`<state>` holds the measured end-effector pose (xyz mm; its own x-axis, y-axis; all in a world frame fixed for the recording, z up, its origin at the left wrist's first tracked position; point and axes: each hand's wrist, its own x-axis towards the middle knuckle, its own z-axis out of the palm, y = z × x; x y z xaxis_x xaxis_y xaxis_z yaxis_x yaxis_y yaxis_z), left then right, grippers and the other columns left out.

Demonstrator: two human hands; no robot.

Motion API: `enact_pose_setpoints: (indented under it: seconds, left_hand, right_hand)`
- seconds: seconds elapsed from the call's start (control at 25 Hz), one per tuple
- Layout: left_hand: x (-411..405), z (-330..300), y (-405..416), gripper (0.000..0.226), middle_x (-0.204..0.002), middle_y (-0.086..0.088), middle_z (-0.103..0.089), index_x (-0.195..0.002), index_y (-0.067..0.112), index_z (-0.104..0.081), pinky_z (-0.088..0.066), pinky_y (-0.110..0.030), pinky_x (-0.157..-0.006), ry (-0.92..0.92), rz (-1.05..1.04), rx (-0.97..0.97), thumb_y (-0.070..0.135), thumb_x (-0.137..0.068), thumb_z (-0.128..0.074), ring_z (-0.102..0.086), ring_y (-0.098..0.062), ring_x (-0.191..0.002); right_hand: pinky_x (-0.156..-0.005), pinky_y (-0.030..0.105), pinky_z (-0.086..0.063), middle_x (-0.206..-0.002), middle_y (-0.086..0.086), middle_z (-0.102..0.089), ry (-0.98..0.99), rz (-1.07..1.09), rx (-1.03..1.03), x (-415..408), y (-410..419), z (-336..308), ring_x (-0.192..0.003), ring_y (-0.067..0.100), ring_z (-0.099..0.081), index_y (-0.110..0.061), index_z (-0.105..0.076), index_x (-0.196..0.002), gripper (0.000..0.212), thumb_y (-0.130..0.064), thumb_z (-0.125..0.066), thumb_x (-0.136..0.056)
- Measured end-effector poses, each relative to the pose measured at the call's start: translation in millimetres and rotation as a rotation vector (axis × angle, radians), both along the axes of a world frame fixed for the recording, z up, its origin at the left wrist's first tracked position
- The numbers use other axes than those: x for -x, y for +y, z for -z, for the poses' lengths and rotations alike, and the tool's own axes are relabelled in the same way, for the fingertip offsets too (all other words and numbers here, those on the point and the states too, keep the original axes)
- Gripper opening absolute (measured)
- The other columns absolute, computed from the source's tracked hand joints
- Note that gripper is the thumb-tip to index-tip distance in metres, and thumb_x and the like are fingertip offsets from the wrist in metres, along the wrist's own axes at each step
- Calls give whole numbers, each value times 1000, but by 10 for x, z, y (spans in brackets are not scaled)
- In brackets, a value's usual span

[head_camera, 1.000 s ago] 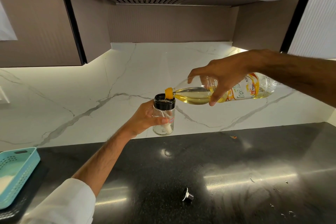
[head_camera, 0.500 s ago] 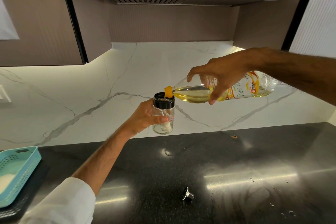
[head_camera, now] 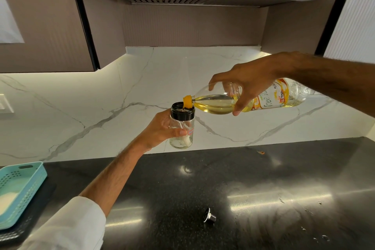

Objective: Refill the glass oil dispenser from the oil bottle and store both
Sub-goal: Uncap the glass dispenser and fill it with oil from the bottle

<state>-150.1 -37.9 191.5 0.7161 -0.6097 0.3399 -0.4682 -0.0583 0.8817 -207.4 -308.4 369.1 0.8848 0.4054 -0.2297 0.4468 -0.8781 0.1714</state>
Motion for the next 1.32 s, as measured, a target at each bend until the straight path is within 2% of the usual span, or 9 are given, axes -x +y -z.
enact_pose_setpoints:
  seconds: [0.16,0.28,0.4,0.8,1.0,1.2,1.32]
  left_hand:
    - [1,3,1,87,-110,25,-72,-121,32,-58,-54,-15,-87,-3,-7,0,78,-51,-81,-66,-3,-113]
    - [-8,6,7,86,-111,21,-73,-121,31,-59,-54,-22,-91,-10,-10,-2,77,-52,-81,-67,-7,-114]
    - [-4,12,5,86,-110,21,-74,-121,30,-60,-55,-19,-87,-4,-10,-2,77,-52,-82,-67,-7,-113]
    - [8,-8,1,86,-111,24,-72,-121,31,-59,-55,-16,-86,-6,-21,-6,77,-52,-82,-66,-3,-113]
    - [21,-13,-7,85,-112,25,-72,-122,31,-58,-54,-15,-85,-2,-23,-8,75,-54,-82,-66,-2,-113]
    - [29,-10,0,85,-112,25,-72,-122,32,-58,-54,-14,-84,1,-23,-9,75,-54,-82,-66,-2,-113]
    - [38,-20,4,85,-112,24,-72,-122,30,-57,-54,-15,-84,5,-20,-6,74,-54,-83,-66,-2,-112]
  right_hand:
    - [-84,28,-57,-123,-1,-67,-1,0,-5,-13,-4,4,-100,26,-70,-36,-34,-148,89,-62,-77,-75]
    - [-76,19,-54,-121,-2,-67,0,4,-17,-11,-22,4,-97,24,-70,-34,-34,-148,87,-57,-79,-78]
    - [-73,14,-50,-120,-2,-67,7,0,-41,-13,-30,14,-95,22,-69,-33,-35,-148,88,-58,-78,-76]
    - [-71,13,-47,-117,-7,-64,21,9,-63,-12,-35,-6,-95,19,-66,-32,-35,-149,87,-55,-80,-78]
    - [-71,11,-47,-119,-5,-64,33,-12,-53,16,-12,-29,-97,21,-68,-32,-35,-149,96,-67,-69,-67]
    - [-80,23,-53,-119,-4,-64,45,-17,-25,-1,-23,-40,-100,24,-68,-31,-35,-149,89,-59,-76,-75]
    - [-74,15,-49,-118,-5,-64,41,-15,-23,-10,-29,-54,-99,22,-67,-31,-35,-149,87,-55,-78,-78]
